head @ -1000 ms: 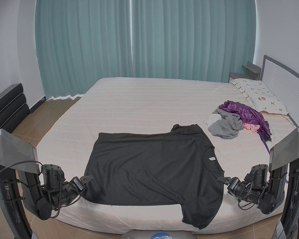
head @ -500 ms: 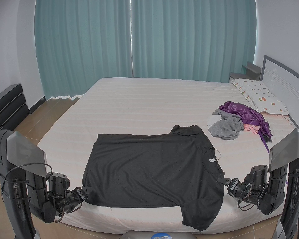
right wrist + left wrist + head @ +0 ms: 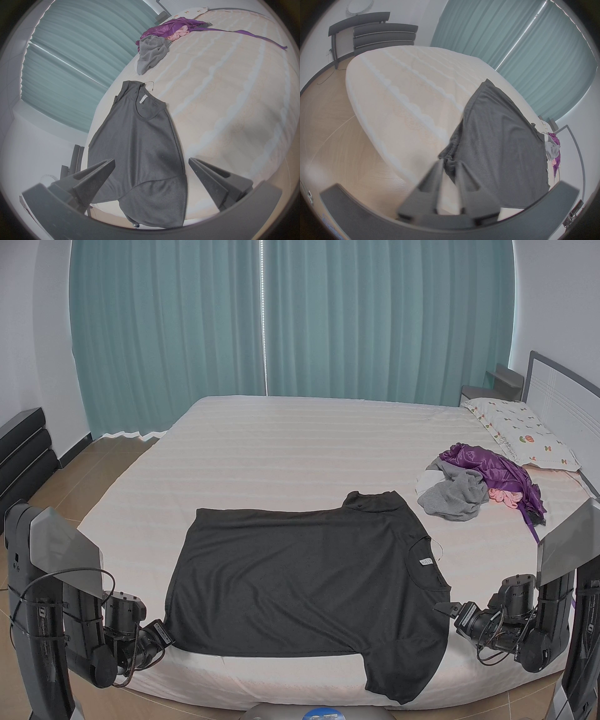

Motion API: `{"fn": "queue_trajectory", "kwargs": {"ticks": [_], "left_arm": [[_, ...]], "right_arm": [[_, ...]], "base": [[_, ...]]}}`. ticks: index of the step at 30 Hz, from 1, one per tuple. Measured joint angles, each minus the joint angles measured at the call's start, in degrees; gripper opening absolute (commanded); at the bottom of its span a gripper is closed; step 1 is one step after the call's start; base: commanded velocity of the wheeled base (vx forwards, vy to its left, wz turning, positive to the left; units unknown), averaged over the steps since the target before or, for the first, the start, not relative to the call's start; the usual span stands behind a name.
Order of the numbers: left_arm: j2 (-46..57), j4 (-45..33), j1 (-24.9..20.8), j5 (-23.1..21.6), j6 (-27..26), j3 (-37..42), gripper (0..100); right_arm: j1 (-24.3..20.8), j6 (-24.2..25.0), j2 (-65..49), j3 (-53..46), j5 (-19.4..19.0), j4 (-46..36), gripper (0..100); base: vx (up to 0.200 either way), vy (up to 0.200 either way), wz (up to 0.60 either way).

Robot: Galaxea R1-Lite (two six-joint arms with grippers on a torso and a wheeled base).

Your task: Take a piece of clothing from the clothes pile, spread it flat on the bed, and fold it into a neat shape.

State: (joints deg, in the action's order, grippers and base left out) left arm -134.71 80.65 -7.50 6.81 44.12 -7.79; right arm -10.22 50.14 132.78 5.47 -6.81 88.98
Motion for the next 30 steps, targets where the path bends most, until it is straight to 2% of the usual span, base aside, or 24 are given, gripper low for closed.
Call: {"fn": "queue_trajectory", "kwargs": {"ticks": [8,20,25,26,30], "left_arm": [[0.1,0.0,0.9,1.9,-0.9,2.5,0],[0.1,0.0,1.9,1.8,-1.6,3.1,0],[0.1,0.0,1.9,1.7,-1.5,3.0,0],[0.1,0.0,2.0,1.6,-1.5,3.0,0],[0.1,0.0,2.1,1.5,-1.5,2.8,0]], "right_arm": [[-0.3,-4.1,1.6,-0.8,0.0,0.0,100],[-2.7,-6.7,4.5,0.5,0.3,0.0,100],[-2.7,-7.4,6.4,2.8,1.9,0.0,100],[-2.7,-7.4,6.8,3.3,2.0,0.0,0],[-2.7,-7.5,7.7,4.7,2.2,0.0,0]], "base": [[0.000,0.000,0.00],[0.000,0.000,0.00],[0.000,0.000,0.00],[0.000,0.000,0.00],[0.000,0.000,0.00]]}}
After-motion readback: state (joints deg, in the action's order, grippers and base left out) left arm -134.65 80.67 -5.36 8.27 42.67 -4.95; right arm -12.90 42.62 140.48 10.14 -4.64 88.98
